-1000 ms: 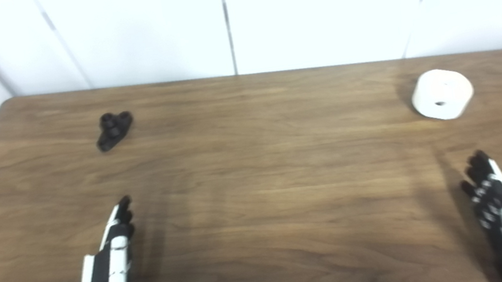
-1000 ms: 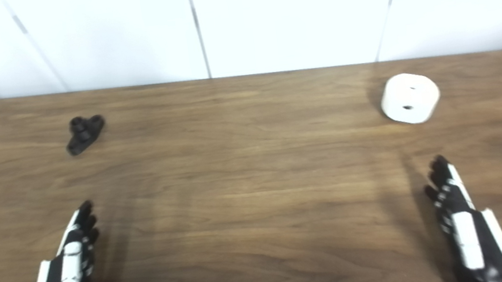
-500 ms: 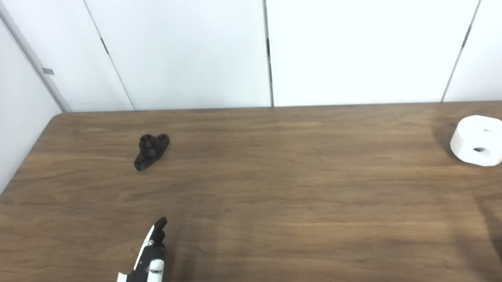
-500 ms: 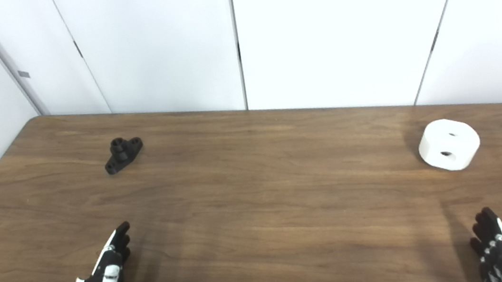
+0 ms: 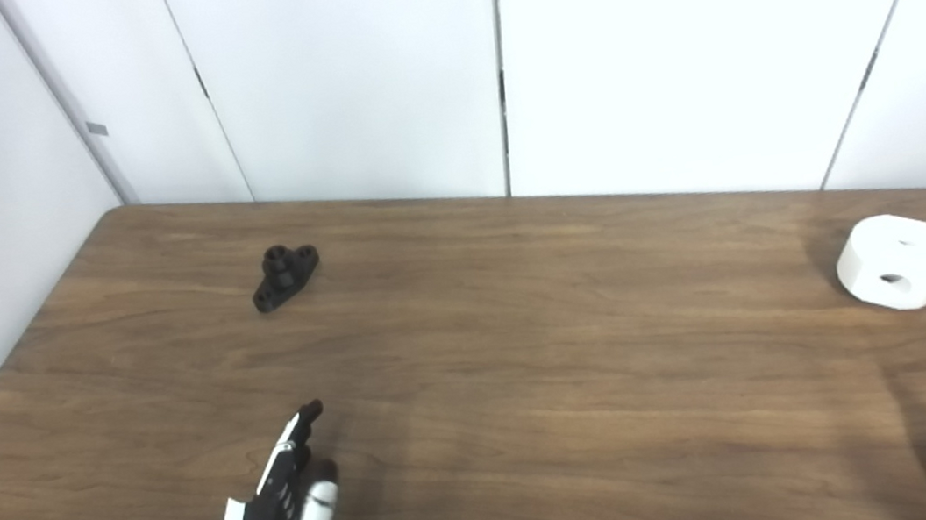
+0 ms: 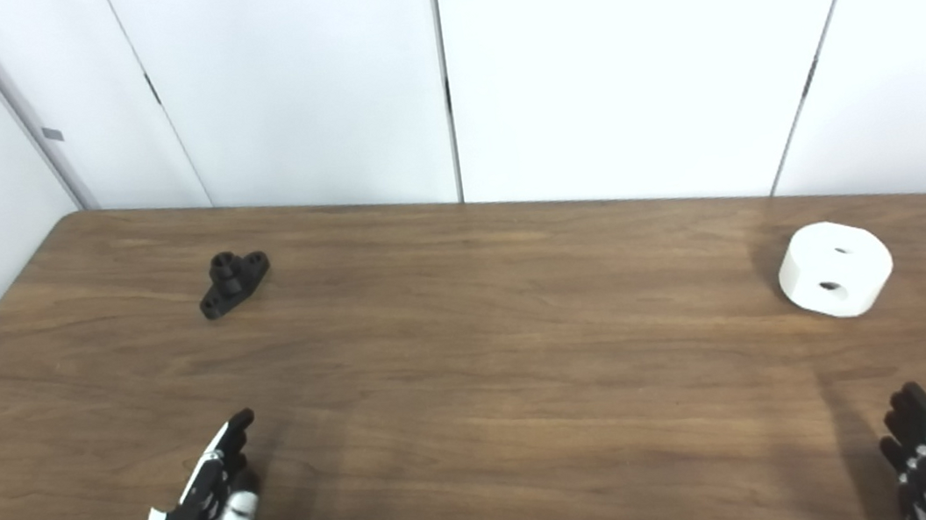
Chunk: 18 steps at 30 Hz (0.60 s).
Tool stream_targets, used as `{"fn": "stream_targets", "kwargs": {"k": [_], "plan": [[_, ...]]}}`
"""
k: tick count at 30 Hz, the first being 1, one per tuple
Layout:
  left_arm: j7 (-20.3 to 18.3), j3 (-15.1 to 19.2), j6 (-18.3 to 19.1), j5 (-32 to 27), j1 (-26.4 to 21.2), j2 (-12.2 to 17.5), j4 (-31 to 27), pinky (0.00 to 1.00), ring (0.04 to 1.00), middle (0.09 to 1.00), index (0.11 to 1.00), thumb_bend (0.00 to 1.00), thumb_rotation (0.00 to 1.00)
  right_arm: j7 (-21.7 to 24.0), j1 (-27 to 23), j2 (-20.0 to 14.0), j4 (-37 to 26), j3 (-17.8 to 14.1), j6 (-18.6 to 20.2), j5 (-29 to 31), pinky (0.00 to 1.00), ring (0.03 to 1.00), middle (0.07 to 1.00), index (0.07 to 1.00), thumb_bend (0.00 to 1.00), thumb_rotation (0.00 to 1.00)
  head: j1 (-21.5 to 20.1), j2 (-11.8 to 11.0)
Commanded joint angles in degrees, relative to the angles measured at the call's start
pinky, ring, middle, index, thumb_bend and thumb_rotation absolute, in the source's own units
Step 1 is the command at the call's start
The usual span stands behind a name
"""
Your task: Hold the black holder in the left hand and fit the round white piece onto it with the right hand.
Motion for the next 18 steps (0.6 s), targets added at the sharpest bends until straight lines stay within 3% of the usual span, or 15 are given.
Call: {"fn": "stream_targets", "kwargs": {"k": [1, 8, 15, 18], "plan": [[2.32, 0.82, 0.59, 4.52, -0.92, -3.00, -2.29, 0.87, 0.932, 0.929, 0.887, 0.53, 0.13, -0.09, 1.02, -0.52, 3.94, -0.40, 0.09, -0.26, 1.00, 1.000, 1.000, 1.000, 0.61, 1.00, 0.03, 0.01], [6.25, 4.70, 8.31, 12.37, -6.86, -2.99, -8.33, 0.88, 0.918, 0.905, 0.850, 0.68, 0.02, -0.31, 1.05, -0.19, 4.10, -0.32, -0.52, -0.68, 1.00, 1.000, 1.000, 1.000, 0.63, 1.00, -0.42, 0.02], [8.47, 8.39, 17.79, 20.25, -13.04, -0.64, -9.70, 0.92, 0.919, 0.900, 0.840, 0.71, 0.14, -0.65, 1.43, 0.26, 3.39, -0.25, 0.17, -1.44, 1.00, 1.000, 1.000, 0.989, 0.63, 1.00, -0.91, -0.32], [8.73, 9.32, 22.14, 23.46, -16.36, 0.87, -8.86, 0.95, 0.938, 0.899, 0.821, 0.72, 0.10, -0.56, 1.49, 0.34, 3.34, -0.17, 0.06, -1.39, 1.00, 1.000, 1.000, 0.982, 0.63, 1.00, -1.15, -0.20]]}}
